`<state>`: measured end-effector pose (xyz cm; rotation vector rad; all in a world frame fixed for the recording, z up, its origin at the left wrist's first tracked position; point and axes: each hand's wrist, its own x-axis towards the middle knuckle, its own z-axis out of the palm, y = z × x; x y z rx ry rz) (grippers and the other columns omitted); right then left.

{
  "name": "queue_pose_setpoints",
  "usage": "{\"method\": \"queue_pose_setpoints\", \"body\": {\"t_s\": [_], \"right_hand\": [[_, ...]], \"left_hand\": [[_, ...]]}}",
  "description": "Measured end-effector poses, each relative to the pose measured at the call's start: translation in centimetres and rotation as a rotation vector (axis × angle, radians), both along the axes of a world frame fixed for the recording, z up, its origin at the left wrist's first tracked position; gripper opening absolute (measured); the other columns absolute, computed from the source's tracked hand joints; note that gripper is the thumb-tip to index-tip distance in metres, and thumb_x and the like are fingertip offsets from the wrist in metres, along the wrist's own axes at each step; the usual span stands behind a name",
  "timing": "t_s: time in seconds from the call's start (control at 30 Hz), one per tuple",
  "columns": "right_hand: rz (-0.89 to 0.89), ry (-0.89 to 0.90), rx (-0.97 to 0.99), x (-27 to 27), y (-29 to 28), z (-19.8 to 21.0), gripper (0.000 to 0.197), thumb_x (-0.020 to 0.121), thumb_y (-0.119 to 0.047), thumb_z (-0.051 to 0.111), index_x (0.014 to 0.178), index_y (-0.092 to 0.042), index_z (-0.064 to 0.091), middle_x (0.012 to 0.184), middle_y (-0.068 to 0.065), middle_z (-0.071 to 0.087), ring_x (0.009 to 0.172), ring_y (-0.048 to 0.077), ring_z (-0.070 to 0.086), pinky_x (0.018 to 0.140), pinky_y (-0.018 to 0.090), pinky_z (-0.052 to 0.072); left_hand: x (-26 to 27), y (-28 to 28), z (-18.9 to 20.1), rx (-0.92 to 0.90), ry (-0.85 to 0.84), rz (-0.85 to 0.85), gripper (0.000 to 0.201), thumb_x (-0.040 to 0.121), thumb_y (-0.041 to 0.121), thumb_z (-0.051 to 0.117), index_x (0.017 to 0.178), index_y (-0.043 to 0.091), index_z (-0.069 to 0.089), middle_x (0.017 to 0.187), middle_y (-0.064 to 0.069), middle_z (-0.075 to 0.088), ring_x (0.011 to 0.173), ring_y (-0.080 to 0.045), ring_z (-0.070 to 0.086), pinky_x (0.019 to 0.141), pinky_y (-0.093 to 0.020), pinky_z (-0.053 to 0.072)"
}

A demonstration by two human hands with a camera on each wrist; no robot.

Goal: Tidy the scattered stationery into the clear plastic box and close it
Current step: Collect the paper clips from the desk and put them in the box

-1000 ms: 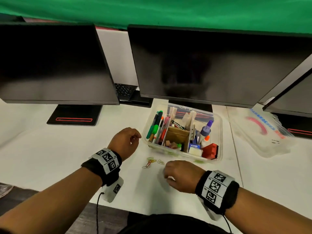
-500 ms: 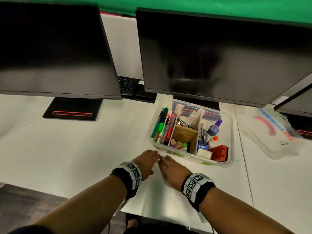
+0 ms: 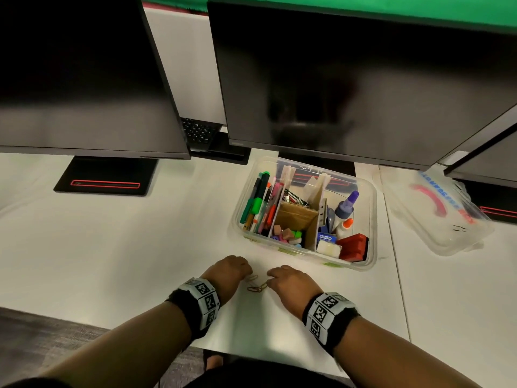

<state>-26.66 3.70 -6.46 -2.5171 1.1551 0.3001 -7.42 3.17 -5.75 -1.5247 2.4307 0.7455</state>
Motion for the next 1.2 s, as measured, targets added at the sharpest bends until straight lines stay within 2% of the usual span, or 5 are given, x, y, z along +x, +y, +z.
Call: {"method": "queue_pose_setpoints", "body": {"t_s": [0.13, 0.27, 0.47, 0.8, 1.2], "right_hand": [[-0.064, 0.003, 0.039, 0.2, 0.2, 0.3, 0.023, 0.080, 0.002, 0.055, 0.095, -0.005, 0.071, 0.094, 0.016, 0.067, 0.090, 0.037, 0.063, 0.071, 0.039, 0.056], [-0.183, -0.041, 0.073, 0.4, 0.2, 0.9, 0.031, 0.089, 0.002, 0.042, 0.113, -0.004, 0.061, 0.111, 0.019, 0.061, 0.106, 0.032, 0.054, 0.090, 0.038, 0.045], [-0.338, -0.085, 0.133, -0.3, 0.0, 0.7, 0.031, 0.087, 0.003, 0.040, 0.111, -0.005, 0.058, 0.111, 0.018, 0.060, 0.106, 0.030, 0.053, 0.087, 0.034, 0.041], [-0.518, -0.234, 0.175, -2.0, 0.3, 0.9, 0.029, 0.086, 0.004, 0.045, 0.107, -0.005, 0.063, 0.110, 0.015, 0.062, 0.102, 0.028, 0.056, 0.087, 0.026, 0.039], [-0.442, -0.095, 0.212, -1.3, 0.6, 1.0, 0.032, 0.095, -0.006, 0.044, 0.127, -0.007, 0.052, 0.120, 0.009, 0.046, 0.113, 0.024, 0.052, 0.096, 0.020, 0.035]], "left_hand": [[-1.0, -0.1, 0.2, 0.038, -0.027, 0.075, 0.035, 0.093, 0.006, 0.042, 0.126, 0.012, 0.052, 0.128, -0.010, 0.052, 0.117, -0.026, 0.049, 0.099, -0.031, 0.040], [-1.9, -0.2, 0.6, 0.051, -0.074, 0.127, 0.036, 0.092, 0.007, 0.045, 0.127, 0.015, 0.047, 0.127, -0.009, 0.052, 0.118, -0.024, 0.047, 0.098, -0.031, 0.041], [-2.3, 0.2, 1.0, 0.039, -0.156, 0.094, 0.032, 0.092, 0.010, 0.047, 0.124, 0.013, 0.045, 0.127, -0.011, 0.050, 0.115, -0.026, 0.047, 0.096, -0.033, 0.043], [-0.7, -0.7, 0.8, 0.130, 0.128, 0.368, 0.035, 0.090, -0.001, 0.044, 0.119, 0.013, 0.057, 0.108, -0.003, 0.049, 0.104, -0.024, 0.059, 0.090, -0.024, 0.047], [-2.2, 0.3, 0.5, 0.177, 0.016, 0.155, 0.043, 0.091, 0.015, 0.056, 0.133, 0.014, 0.047, 0.130, -0.008, 0.048, 0.117, -0.024, 0.052, 0.101, -0.027, 0.041]]}}
